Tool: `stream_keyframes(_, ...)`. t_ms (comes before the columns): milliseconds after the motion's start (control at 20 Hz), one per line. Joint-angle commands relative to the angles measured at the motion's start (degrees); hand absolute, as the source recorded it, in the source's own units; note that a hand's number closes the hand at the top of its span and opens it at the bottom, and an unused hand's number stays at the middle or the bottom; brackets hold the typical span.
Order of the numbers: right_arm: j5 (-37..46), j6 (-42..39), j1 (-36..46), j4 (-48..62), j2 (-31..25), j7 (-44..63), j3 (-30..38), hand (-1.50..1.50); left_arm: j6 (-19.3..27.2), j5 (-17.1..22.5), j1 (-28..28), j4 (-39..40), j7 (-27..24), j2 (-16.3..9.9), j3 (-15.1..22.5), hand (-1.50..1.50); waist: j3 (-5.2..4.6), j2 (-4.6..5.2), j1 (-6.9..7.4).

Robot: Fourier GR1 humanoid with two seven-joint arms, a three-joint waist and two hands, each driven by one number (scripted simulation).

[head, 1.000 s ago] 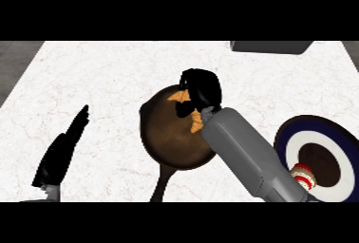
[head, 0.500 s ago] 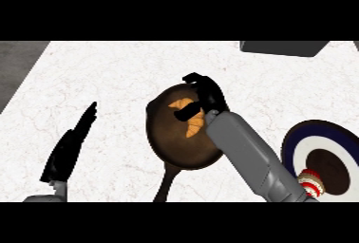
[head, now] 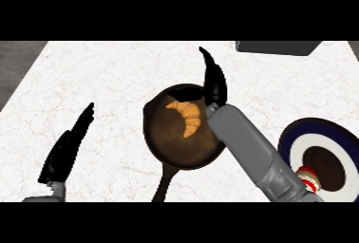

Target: Pick the croissant from the plate and place it in the pan

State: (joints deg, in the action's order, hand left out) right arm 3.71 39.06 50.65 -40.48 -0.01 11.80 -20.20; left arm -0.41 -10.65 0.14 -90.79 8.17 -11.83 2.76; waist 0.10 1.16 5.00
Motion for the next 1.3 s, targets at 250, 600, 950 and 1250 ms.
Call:
stream_keyframes(250, -7.55, 8.08, -5.19, 0.33, -1.92, -13.23, 11.15, -1.5, -0.33, 1.83, 4.22, -2.62, 0.11, -0.89, -2.75, 0.0, -0.03, -0.83, -3.81)
stream_keyframes(600, -7.85, -0.97, -19.59, -14.96, -12.55, -15.49, 10.86, -1.5, 0.68, 0.1, 4.41, -3.73, 2.32, -0.54, -2.98, 0.0, -0.09, -1.51, -5.82)
stream_keyframes(950, -10.12, -7.29, -35.18, -30.68, -21.04, -16.97, 13.81, -1.5, 2.05, -2.08, 8.15, -7.2, 2.0, 2.06, -0.64, 0.0, -0.1, -1.52, -5.81)
stream_keyframes(1250, -14.38, -18.76, -37.43, -26.69, -26.48, -21.49, 22.4, -1.5, -0.06, -0.39, 4.82, 1.71, -3.97, 0.52, -5.26, 0.0, -0.1, -1.14, -5.07)
